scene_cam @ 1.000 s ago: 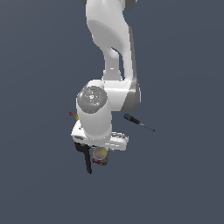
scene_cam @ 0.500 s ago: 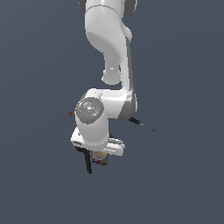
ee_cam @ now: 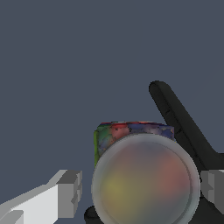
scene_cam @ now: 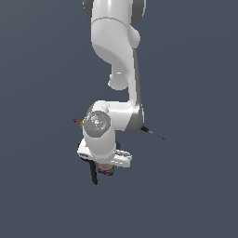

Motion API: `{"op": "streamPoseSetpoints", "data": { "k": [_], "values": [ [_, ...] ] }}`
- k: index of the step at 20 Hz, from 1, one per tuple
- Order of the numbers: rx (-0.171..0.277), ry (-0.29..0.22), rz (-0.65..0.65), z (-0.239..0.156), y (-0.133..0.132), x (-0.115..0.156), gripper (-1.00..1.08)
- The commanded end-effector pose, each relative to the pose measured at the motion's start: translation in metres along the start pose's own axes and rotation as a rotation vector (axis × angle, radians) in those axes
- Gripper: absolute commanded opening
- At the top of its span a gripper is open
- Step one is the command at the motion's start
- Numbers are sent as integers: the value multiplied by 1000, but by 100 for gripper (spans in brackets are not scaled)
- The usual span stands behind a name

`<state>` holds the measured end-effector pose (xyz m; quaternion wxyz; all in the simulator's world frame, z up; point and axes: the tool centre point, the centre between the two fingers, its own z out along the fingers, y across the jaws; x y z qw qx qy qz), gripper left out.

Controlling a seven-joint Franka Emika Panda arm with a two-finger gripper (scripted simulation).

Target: Pick up a designated object from a clutter of objects.

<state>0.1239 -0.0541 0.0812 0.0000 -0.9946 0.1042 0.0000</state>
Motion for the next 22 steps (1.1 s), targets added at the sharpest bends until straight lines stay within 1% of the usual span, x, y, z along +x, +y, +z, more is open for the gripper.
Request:
{"op": "streamPoseSetpoints", "data": {
  "k": [1,4,8,9,22],
  "values": [
    [0,-1,0,13,0,-1,100],
    [0,0,1,22,0,0,100],
    [0,0,1,23,0,1,100],
    [0,0,1,23,0,1,-100],
    [0,-1,1,22,0,-1,-100]
  ]
}}
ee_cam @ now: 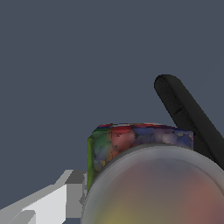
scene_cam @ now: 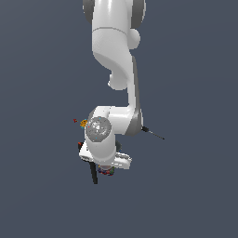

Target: Pick up a designated object from a clutter of objects.

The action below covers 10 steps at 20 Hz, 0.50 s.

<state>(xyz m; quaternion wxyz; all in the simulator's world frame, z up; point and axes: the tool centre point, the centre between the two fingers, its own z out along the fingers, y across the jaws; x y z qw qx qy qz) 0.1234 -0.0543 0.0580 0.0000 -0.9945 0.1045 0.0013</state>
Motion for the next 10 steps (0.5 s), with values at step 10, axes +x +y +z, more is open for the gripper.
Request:
{"op": "streamPoseSetpoints", "data": {
  "k": [10],
  "values": [
    [0,1,0,-32,7,-17,-100]
  ]
}}
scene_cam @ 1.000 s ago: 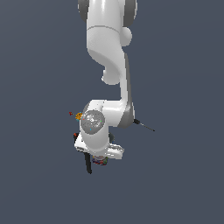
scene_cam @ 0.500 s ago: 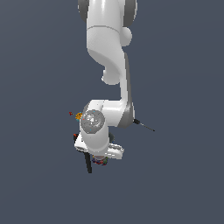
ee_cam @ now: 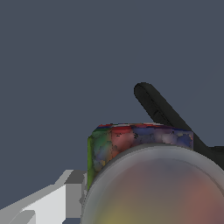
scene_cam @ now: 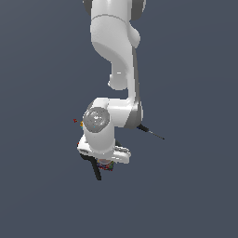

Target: Pick up a designated object from a clutter of objects.

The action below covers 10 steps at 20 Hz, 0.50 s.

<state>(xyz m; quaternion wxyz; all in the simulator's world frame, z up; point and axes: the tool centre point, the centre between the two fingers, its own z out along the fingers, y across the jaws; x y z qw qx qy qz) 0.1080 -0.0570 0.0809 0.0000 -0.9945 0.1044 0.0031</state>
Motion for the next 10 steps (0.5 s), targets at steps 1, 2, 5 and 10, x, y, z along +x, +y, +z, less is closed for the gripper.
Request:
{"op": "streamPoseSetpoints", "data": {
  "k": [1,2,5,10],
  "values": [
    [1,5,0,-14,3,-5,-100],
    [1,5,0,-20,4,-8,-100],
    [1,5,0,-40,9,-19,-100],
    [1,5,0,-79,18,-40,-100]
  ]
}}
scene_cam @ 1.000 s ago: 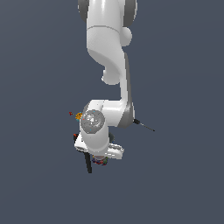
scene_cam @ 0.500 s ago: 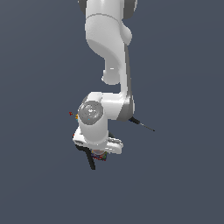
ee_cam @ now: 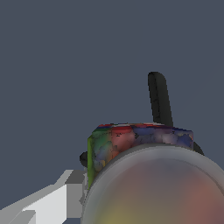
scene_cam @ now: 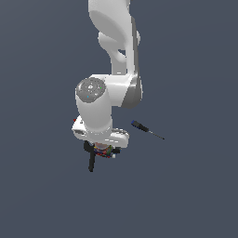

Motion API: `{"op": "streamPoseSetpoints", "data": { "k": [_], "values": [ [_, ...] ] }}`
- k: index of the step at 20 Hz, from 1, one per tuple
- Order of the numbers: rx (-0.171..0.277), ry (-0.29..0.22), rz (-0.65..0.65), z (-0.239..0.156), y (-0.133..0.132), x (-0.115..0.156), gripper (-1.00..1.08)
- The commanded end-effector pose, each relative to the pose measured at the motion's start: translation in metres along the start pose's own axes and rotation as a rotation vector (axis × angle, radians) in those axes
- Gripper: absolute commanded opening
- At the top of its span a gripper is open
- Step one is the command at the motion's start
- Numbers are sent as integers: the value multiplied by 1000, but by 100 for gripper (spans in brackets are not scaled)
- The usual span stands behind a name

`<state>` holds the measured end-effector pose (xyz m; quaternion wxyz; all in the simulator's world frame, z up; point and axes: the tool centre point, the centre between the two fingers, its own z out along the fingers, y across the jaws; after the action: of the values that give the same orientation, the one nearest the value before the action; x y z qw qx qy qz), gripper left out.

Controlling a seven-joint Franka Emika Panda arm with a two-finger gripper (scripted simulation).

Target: Pick up a designated object from a clutter of objects.

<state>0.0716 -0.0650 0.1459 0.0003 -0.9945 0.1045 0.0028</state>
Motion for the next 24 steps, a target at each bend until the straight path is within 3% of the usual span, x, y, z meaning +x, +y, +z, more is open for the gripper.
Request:
{"op": "streamPoseSetpoints", "data": {
  "k": [1,24],
  "values": [
    [1,5,0,-22,5,-10,-100],
    [1,5,1,-221,51,-110,-100]
  ]
}}
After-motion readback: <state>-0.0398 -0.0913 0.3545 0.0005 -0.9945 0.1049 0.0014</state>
